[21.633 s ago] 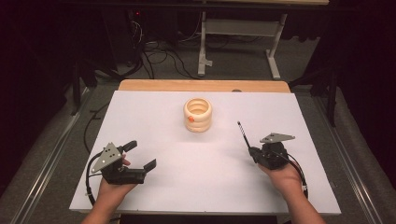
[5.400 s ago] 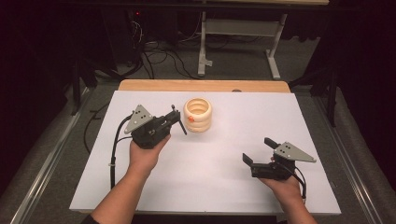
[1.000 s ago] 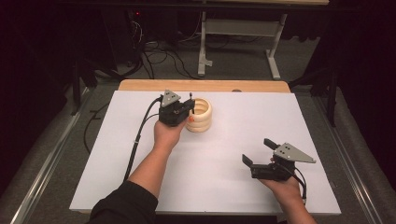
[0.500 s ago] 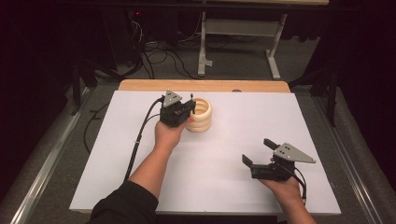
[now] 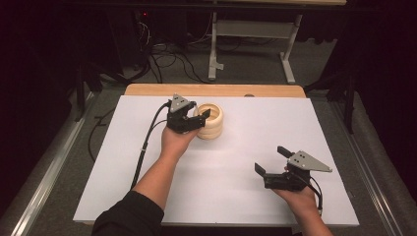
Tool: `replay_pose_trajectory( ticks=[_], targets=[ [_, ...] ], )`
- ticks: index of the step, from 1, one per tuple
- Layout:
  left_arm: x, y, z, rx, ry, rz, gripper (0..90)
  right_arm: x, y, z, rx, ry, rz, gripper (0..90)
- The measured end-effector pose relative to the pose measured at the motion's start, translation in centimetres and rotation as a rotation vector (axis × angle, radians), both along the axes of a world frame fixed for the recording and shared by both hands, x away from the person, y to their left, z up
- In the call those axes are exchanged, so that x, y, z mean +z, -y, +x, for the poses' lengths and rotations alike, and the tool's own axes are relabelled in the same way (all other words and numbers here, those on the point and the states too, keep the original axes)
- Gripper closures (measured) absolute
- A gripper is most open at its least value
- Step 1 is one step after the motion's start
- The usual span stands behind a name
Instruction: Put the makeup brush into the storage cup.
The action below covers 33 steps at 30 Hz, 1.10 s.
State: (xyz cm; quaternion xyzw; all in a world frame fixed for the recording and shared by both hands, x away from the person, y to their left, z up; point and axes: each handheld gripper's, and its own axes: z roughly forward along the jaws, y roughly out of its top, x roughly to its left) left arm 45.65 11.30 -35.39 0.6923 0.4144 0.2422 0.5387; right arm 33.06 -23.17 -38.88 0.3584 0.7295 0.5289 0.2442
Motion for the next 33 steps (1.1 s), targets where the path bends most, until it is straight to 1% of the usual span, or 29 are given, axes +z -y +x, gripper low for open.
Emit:
replay_pose_trajectory(
  ticks=[2,3,8,11,16,20,24,28,31,33],
  targets=[
    [0.0,-0.1,0.0,0.01,-0.009,-0.002,18.6,0.0,0.0,0.0,0.0,-0.001,-0.001,1.3],
    [0.0,-0.1,0.0,0.011,-0.012,-0.01,16.4,0.0,0.0,0.0,0.001,-0.001,-0.002,1.3],
    [0.0,-0.3,-0.1,-0.027,-0.022,-0.013,13.9,0.0,0.0,0.0,0.001,0.0,-0.003,1.3],
    [-0.1,-0.4,-0.2,-0.034,-0.038,-0.009,11.9,0.0,0.0,0.0,0.001,-0.001,-0.003,1.3],
    [-0.4,-0.6,-0.7,-0.052,-0.044,-0.017,10.4,0.0,0.0,0.0,0.001,0.003,-0.008,1.3],
    [-0.4,-0.8,-1.1,-0.059,-0.054,-0.008,8.5,0.0,-0.1,0.0,0.003,0.006,-0.009,1.3],
    [-0.5,-1.3,-1.6,-0.063,-0.055,-0.012,8.1,0.0,-0.1,-0.1,0.002,0.005,-0.014,1.3],
    [-0.5,-1.9,-2.1,-0.06,-0.052,-0.028,7.8,0.0,0.0,-0.1,-0.003,0.004,-0.013,1.3],
    [-0.6,-2.3,-2.4,-0.062,-0.051,-0.019,7.7,0.0,0.0,-0.2,-0.006,0.007,-0.014,1.3],
    [-0.7,-2.5,-2.7,-0.063,-0.05,-0.023,7.7,0.0,0.0,-0.2,-0.008,0.005,-0.016,1.3]
  ],
)
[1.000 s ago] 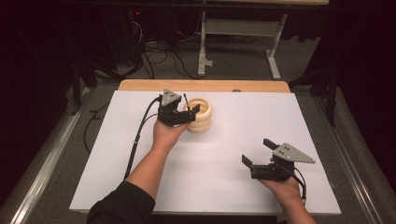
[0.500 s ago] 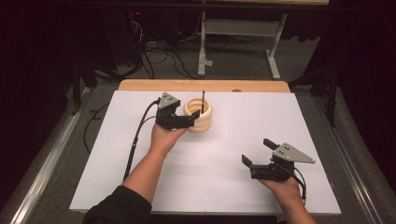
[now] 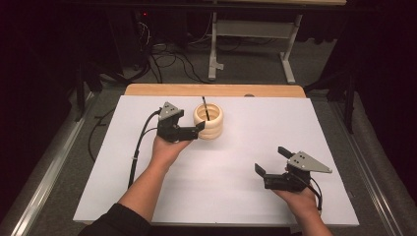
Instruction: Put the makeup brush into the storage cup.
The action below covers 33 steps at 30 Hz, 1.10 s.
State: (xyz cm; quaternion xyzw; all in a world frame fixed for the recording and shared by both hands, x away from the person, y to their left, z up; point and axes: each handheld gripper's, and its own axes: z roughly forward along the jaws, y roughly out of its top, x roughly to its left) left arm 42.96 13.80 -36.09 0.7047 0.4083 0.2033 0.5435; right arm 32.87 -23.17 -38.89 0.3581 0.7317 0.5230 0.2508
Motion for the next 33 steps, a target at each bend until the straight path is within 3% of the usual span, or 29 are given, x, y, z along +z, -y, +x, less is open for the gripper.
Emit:
replay_pose_trajectory(
  ticks=[20,33],
  targets=[
    [-0.8,-1.4,-2.9,-0.018,0.001,-0.001,6.3,-0.1,0.0,0.1,0.001,0.002,-0.004,1.3],
    [-1.3,-2.5,-6.0,-0.038,0.013,0.015,5.3,-0.1,0.0,0.0,-0.003,-0.003,0.0,1.3]
  ],
)
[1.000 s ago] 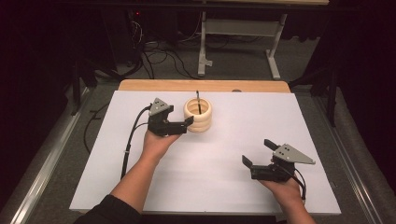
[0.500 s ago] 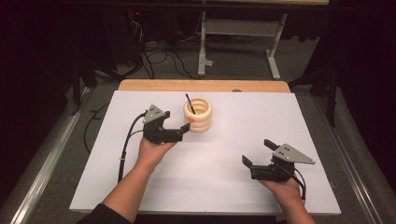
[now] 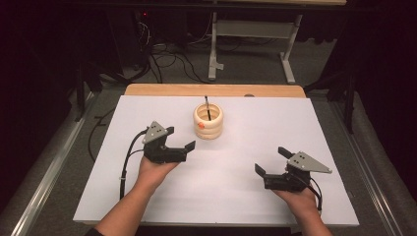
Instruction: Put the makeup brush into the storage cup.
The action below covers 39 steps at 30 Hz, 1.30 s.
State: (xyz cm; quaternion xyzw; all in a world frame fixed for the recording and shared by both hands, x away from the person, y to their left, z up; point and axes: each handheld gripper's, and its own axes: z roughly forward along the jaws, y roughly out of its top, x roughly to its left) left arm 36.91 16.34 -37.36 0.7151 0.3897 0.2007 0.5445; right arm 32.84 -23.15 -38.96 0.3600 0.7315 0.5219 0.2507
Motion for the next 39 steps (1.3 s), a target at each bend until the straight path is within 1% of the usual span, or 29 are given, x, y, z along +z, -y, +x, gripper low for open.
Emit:
replay_pose_trajectory(
  ticks=[3,5,7,9,10,15,17,21,23,25,27,30,33,35,39],
  targets=[
    [-0.2,-0.4,-0.8,-0.002,0.003,0.007,4.4,0.0,0.0,0.0,-0.001,0.0,-0.001,1.3],
    [-0.3,-0.9,-1.4,0.006,0.007,0.015,3.1,0.0,0.0,0.0,-0.001,0.001,-0.001,1.3],
    [-0.4,-1.3,-2.0,0.001,0.003,0.012,2.5,0.0,0.0,0.0,-0.001,0.001,-0.003,1.3],
    [-0.5,-1.7,-2.5,0.008,0.01,0.018,1.9,0.0,0.0,0.0,0.0,0.002,-0.003,1.3],
    [-0.5,-2.0,-2.9,0.007,0.008,0.011,1.7,0.0,-0.1,0.0,-0.002,0.0,-0.001,1.3],
    [-0.8,-2.9,-4.4,0.01,0.008,0.007,0.7,0.0,-0.2,-0.1,0.004,0.007,-0.007,1.2],
    [-0.9,-3.2,-4.9,0.008,0.01,0.015,0.7,0.0,-0.2,-0.2,0.002,0.001,-0.004,1.3],
    [-1.4,-3.6,-6.0,0.002,0.018,0.031,0.7,0.1,-0.2,-0.2,0.001,0.006,0.001,1.3],
    [-1.7,-3.7,-6.5,0.0,0.021,0.059,0.7,0.1,-0.1,-0.3,-0.004,0.005,0.004,1.2],
    [-2.0,-3.8,-7.0,-0.014,0.017,0.052,0.5,0.2,-0.1,-0.3,-0.003,0.004,0.011,1.3],
    [-2.0,-3.7,-7.4,-0.029,0.013,0.041,0.3,0.3,-0.1,-0.4,-0.004,0.005,0.011,1.2],
    [-2.0,-3.3,-7.7,-0.048,0.039,0.059,0.2,0.4,0.0,-0.5,-0.014,0.011,0.015,1.2],
    [-1.9,-3.1,-7.7,-0.062,0.047,0.057,0.2,0.6,0.1,-0.6,-0.025,0.021,0.013,1.2],
    [-1.8,-3.3,-7.6,-0.062,0.057,0.051,0.2,0.7,0.1,-0.7,-0.03,0.032,0.003,1.3],
    [-1.7,-4.0,-7.3,-0.058,0.055,0.022,0.1,0.7,0.2,-0.7,-0.036,0.027,-0.002,1.2]
  ],
)
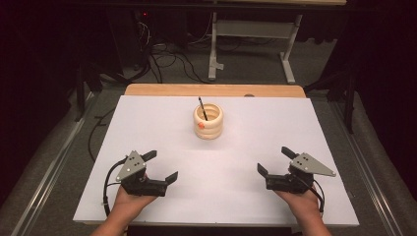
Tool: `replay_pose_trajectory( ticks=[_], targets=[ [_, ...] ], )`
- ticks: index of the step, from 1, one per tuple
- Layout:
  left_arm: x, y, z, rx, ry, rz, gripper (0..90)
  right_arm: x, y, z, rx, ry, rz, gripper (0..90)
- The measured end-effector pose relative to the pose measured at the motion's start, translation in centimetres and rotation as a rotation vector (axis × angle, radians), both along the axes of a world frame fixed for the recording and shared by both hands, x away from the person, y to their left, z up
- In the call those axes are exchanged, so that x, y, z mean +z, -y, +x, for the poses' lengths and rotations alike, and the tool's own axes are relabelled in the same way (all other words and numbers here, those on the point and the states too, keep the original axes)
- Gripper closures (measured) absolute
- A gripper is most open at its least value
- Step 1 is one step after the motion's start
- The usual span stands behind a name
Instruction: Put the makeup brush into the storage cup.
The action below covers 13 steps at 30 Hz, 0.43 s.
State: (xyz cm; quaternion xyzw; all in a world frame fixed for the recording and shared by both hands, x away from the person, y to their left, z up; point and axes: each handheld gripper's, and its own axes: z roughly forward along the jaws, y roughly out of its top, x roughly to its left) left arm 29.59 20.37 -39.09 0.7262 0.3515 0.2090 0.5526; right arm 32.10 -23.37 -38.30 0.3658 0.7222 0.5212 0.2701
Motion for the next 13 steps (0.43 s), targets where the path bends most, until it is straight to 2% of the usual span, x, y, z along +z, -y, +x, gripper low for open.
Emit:
replay_pose_trajectory(
  ticks=[5,13],
  targets=[
    [0.23,-0.16,-0.19,0.009,0.024,-0.012,0.1,-0.04,-0.14,-0.03,0.0,0.002,-0.006,1.2],
    [0.14,-0.38,-0.11,0.025,0.02,-0.015,0.1,-0.05,-0.15,0.03,0.005,0.002,-0.007,1.2]
  ],
)
